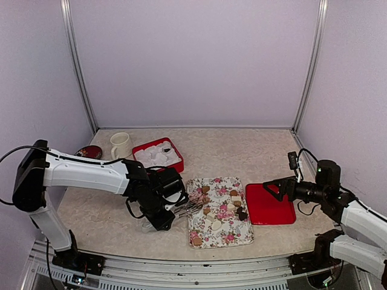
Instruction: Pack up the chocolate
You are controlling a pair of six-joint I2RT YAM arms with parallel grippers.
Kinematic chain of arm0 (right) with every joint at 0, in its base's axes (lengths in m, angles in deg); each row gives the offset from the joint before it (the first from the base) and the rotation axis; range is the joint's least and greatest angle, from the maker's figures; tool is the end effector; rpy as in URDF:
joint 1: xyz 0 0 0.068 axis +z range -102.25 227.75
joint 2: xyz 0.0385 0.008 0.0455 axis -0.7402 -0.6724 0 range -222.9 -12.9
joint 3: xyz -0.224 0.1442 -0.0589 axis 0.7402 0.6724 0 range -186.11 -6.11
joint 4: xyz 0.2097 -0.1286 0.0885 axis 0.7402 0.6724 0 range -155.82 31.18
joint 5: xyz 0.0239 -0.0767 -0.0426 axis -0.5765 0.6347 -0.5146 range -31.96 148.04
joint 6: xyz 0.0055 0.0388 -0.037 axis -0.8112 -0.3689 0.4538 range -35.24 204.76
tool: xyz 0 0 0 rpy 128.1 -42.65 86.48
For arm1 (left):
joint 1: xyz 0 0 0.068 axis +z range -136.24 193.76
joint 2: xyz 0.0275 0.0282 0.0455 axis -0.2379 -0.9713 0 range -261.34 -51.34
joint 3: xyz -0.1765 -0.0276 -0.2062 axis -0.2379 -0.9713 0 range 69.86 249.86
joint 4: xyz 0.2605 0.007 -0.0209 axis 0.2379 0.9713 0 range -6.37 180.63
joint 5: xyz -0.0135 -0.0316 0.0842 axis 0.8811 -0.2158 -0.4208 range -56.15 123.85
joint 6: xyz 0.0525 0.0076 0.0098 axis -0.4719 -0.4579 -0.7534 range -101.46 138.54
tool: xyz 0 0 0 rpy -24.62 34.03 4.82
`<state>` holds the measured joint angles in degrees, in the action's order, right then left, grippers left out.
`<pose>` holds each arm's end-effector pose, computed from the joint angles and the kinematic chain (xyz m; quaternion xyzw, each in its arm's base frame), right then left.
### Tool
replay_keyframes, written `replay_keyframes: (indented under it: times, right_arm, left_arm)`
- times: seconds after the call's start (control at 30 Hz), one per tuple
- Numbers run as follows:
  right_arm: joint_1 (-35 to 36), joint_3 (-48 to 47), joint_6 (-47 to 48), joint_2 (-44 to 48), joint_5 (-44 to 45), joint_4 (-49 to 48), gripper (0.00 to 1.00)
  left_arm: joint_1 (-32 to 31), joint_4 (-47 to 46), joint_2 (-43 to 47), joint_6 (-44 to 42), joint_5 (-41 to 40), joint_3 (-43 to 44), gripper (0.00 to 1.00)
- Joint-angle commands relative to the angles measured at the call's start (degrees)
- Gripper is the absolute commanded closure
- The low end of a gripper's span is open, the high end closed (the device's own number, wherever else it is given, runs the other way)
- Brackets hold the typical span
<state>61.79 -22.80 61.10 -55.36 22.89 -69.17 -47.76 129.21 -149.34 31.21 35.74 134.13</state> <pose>0.1573 0.0603 0.1999 -0.1009 0.8036 0.4088 0.4206 0.1488 -0.2766 0.1811 0.4131 0.9058 -0.0693 0.0644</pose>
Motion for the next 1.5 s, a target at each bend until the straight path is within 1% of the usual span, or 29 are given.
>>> replay_keyframes:
  times: [0.0,0.2,0.37,0.43,0.57,0.63,0.77,0.87,1.17,1.33,1.47]
  right_arm:
    - [-0.77,0.44,-0.24,0.05,-0.35,-0.95,0.0]
    - [-0.76,0.25,-0.3,-0.45,-0.53,-1.15,0.0]
    - [-0.77,0.25,-0.32,-0.61,-0.54,-1.26,0.0]
    - [-0.72,0.24,-0.44,-0.69,-0.53,-1.42,0.0]
    - [-0.76,0.34,-0.36,-0.94,-0.53,-1.55,0.0]
    - [-0.76,0.26,-0.27,-1.27,-0.57,-1.59,0.0]
    - [-0.77,0.16,0.0,-1.78,-0.44,-1.58,0.0]
    - [-0.76,0.5,-0.36,-2.41,-0.5,-2.61,0.0]
    - [-0.72,0.79,-0.14,-4.19,-0.5,-3.45,0.0]
    - [-0.73,0.69,-0.31,-5.48,-0.87,-4.61,0.0]
    - [-0.77,0.78,-0.38,-5.42,-0.79,-4.67,0.0]
  left_arm:
    - [0.78,-0.71,2.43,0.22,-1.61,1.77,0.78]
    - [2.4,-4.29,6.31,0.67,-1.42,1.79,0.81]
    - [6.72,-6.99,8.56,0.31,0.82,2.49,0.82]
    - [9.65,-8.5,9.58,0.29,1.67,2.92,0.81]
    - [18.19,-12.4,11.54,0.75,4.31,3.66,0.81]
    - [22.89,-14.7,11.85,1.19,6.94,3.9,0.81]
    - [30.92,-17.56,10.63,1.91,10.61,4.24,0.81]
    - [34.35,-19.2,8.12,1.97,11.95,4.54,0.81]
    - [35.06,-21.59,2.75,1.89,13.96,3.0,0.8]
    - [35.03,-20.69,-1.26,0.93,16.6,4.46,0.8]
    - [34.89,-19.76,-3.59,0.06,16.67,6.25,0.8]
